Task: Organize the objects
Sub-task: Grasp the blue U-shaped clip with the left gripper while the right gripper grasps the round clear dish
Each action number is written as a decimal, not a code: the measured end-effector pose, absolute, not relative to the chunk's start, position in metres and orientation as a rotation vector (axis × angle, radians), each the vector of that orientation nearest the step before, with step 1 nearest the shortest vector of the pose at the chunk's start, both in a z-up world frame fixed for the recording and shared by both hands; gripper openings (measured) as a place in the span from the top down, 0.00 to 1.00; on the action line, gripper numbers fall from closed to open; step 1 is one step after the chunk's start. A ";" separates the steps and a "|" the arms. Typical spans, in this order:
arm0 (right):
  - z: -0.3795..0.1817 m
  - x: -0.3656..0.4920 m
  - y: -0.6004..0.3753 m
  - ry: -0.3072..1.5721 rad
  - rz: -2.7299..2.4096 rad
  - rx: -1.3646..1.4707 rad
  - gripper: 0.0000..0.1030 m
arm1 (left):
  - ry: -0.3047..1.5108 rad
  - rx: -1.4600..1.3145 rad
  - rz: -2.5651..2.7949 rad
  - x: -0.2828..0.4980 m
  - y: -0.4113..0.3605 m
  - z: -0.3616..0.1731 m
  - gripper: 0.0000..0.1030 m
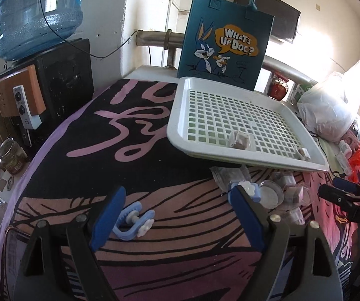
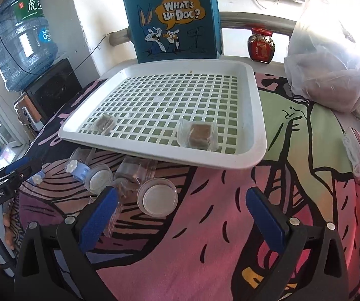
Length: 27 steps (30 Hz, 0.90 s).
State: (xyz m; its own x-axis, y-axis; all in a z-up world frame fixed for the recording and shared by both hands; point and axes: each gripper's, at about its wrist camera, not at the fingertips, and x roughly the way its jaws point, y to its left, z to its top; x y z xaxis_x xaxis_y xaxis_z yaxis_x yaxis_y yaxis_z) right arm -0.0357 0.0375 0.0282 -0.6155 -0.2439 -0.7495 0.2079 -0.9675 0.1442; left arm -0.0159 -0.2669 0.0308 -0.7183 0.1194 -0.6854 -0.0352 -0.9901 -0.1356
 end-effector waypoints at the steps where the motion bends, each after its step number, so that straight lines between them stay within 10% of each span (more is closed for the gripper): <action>1: 0.026 -0.034 0.036 -0.051 -2.618 1.228 0.01 | -0.180 -1.165 2.836 -0.018 -0.268 0.027 0.16; 12: 0.003 -0.038 0.016 0.115 -2.619 1.305 0.18 | -0.204 -1.311 2.791 -0.024 -0.272 0.007 0.24; 16: 0.006 -0.038 0.023 0.066 -2.637 1.295 0.31 | -0.219 -1.279 2.754 -0.024 -0.272 0.008 0.71; 21: 0.009 -0.037 0.020 0.089 -2.640 1.269 0.75 | -0.215 -1.232 2.605 -0.025 -0.258 0.007 0.75; 27: 0.010 -0.038 0.025 0.014 -2.607 1.256 0.92 | -0.118 -1.154 2.561 -0.015 -0.227 0.014 0.75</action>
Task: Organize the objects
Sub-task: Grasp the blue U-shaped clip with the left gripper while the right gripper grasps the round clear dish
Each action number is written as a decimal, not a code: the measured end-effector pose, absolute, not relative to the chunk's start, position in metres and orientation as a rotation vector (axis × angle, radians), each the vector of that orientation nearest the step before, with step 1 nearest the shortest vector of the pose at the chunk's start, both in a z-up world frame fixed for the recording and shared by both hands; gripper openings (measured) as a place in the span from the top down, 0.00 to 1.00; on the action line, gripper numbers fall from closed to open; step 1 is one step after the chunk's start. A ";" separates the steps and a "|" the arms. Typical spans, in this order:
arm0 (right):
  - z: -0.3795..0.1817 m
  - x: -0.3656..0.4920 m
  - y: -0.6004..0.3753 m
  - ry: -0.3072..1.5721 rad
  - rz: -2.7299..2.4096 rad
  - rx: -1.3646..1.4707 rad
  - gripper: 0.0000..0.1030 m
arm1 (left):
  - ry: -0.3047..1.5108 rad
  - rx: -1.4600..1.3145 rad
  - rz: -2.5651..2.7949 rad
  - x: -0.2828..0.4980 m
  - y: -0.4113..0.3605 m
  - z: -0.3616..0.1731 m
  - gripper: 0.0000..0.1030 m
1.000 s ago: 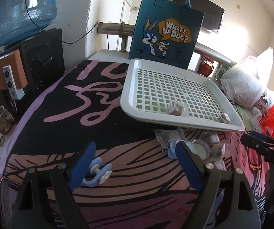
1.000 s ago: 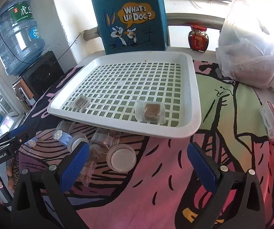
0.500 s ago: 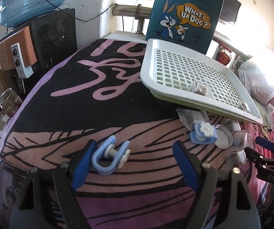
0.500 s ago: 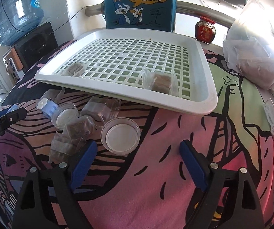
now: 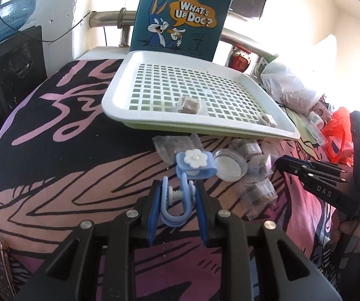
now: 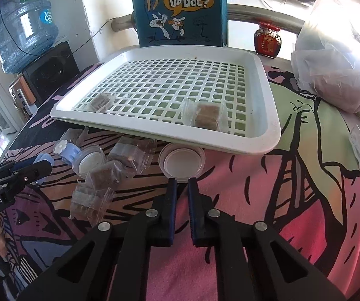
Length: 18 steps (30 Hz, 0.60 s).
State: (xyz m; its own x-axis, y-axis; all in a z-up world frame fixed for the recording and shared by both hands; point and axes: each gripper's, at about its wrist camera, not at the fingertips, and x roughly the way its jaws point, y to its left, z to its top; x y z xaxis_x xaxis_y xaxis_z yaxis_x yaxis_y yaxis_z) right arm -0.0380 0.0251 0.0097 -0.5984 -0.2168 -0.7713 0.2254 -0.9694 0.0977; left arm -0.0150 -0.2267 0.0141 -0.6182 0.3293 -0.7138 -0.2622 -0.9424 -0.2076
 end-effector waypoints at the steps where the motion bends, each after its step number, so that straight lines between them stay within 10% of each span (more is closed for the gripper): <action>1: 0.010 -0.038 0.025 0.006 -2.605 1.254 0.92 | -0.111 -1.137 2.563 -0.013 -0.224 0.016 0.75; 5: 0.009 -0.040 0.033 -0.079 -2.568 1.249 0.88 | -0.115 -1.131 2.557 -0.014 -0.219 0.018 0.75; 12: 0.010 -0.043 0.034 -0.113 -2.607 1.262 0.09 | -0.140 -1.076 2.564 -0.026 -0.215 0.040 0.75; 18: 0.007 -0.050 0.032 -0.072 -2.631 1.291 0.08 | -0.106 -0.973 2.578 -0.043 -0.199 0.065 0.75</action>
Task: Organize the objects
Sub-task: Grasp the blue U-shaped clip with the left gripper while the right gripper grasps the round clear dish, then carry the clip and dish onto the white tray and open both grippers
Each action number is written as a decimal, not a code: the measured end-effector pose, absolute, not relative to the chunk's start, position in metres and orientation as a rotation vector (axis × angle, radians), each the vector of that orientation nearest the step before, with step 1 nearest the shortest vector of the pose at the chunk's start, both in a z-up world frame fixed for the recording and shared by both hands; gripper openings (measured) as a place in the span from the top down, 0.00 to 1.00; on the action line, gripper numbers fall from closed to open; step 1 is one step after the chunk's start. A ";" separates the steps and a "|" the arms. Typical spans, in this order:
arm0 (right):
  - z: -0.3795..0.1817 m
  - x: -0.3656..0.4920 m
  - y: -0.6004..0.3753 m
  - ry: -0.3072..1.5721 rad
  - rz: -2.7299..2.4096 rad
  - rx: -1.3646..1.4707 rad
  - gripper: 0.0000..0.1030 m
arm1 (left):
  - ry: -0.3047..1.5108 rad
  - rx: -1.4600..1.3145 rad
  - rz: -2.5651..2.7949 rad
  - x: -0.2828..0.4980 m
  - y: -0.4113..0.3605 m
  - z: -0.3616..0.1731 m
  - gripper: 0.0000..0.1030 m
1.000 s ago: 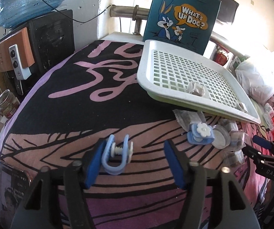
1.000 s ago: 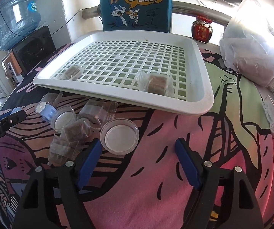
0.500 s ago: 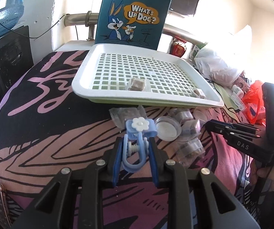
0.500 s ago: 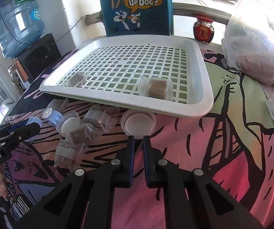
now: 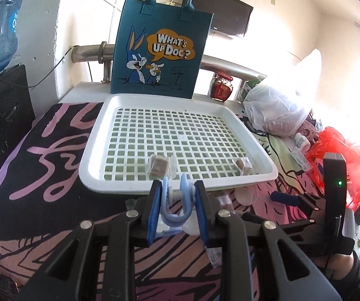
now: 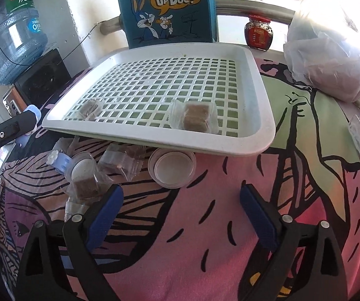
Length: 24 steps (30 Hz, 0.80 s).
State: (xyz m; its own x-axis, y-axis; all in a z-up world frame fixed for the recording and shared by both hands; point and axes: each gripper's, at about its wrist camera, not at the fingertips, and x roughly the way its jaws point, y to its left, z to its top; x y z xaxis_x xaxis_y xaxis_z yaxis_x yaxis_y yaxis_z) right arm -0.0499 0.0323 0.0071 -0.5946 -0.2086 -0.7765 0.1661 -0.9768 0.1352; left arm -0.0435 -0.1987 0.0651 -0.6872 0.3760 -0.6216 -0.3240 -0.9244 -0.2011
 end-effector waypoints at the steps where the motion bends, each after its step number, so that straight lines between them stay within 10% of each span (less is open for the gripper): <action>1: 0.007 -0.053 0.034 -0.086 -2.634 1.289 0.08 | -0.104 -0.977 2.575 -0.048 -0.196 0.065 0.75; 4: 0.005 -0.062 0.029 -0.036 -2.646 1.305 0.12 | -0.128 -0.992 2.544 -0.063 -0.189 0.063 0.75; 8: 0.008 -0.056 0.008 0.140 -2.651 1.270 0.63 | -0.139 -0.983 2.536 -0.070 -0.184 0.059 0.75; 24: 0.021 -0.034 0.013 0.027 -2.616 1.145 0.63 | -0.142 -0.937 2.557 -0.069 -0.202 0.046 0.75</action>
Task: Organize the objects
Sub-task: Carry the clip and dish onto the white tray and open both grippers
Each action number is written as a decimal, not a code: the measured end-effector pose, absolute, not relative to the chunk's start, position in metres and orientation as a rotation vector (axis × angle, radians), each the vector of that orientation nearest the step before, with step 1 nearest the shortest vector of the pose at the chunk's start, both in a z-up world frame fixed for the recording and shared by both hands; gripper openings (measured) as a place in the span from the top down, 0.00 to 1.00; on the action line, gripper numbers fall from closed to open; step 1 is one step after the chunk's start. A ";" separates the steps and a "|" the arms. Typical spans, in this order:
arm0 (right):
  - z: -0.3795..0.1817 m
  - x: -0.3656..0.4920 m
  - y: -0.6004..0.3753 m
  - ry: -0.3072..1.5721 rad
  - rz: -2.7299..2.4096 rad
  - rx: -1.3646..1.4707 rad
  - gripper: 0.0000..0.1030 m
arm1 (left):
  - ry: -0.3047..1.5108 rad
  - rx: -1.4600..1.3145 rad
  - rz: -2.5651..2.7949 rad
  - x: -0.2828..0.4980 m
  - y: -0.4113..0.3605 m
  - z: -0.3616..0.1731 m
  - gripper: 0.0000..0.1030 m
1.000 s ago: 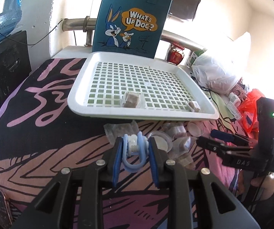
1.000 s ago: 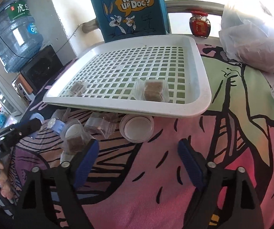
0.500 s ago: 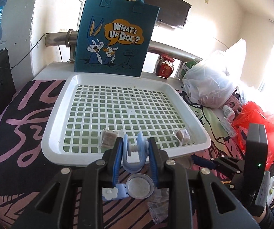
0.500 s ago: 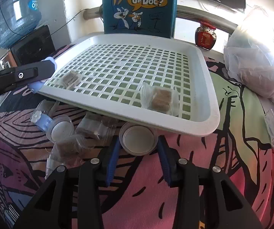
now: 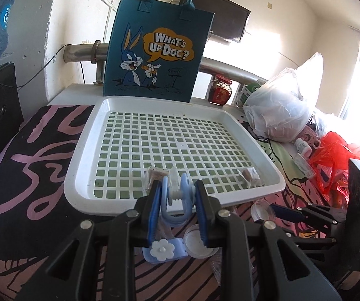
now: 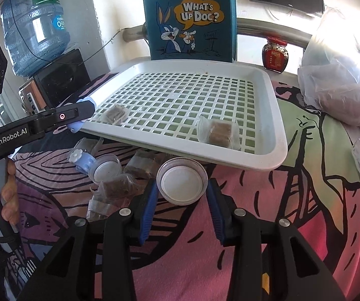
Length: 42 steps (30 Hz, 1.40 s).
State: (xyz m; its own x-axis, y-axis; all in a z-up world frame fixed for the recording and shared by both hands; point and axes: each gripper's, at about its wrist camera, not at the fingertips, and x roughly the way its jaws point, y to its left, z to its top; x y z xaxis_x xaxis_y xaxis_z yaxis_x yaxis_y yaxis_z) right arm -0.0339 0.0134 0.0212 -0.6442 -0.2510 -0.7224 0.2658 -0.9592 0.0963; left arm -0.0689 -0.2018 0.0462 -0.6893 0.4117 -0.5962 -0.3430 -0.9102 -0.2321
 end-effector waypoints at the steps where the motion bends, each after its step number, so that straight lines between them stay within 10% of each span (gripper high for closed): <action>1: 0.021 -0.034 0.013 0.026 -2.614 1.149 0.63 | -0.145 -0.944 2.562 -0.070 -0.203 0.045 0.75; 42: 0.048 -0.011 0.015 0.005 -2.696 0.813 0.61 | -0.156 -0.862 2.602 -0.063 -0.194 0.038 0.75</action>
State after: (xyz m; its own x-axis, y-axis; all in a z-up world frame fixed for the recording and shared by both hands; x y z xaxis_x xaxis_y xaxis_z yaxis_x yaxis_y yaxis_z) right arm -0.0114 0.0148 0.0482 -0.7852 -0.3049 -0.5390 0.3068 -0.9476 0.0892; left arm -0.0625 -0.1935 0.0378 -0.7329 0.3999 -0.5504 -0.3313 -0.9164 -0.2247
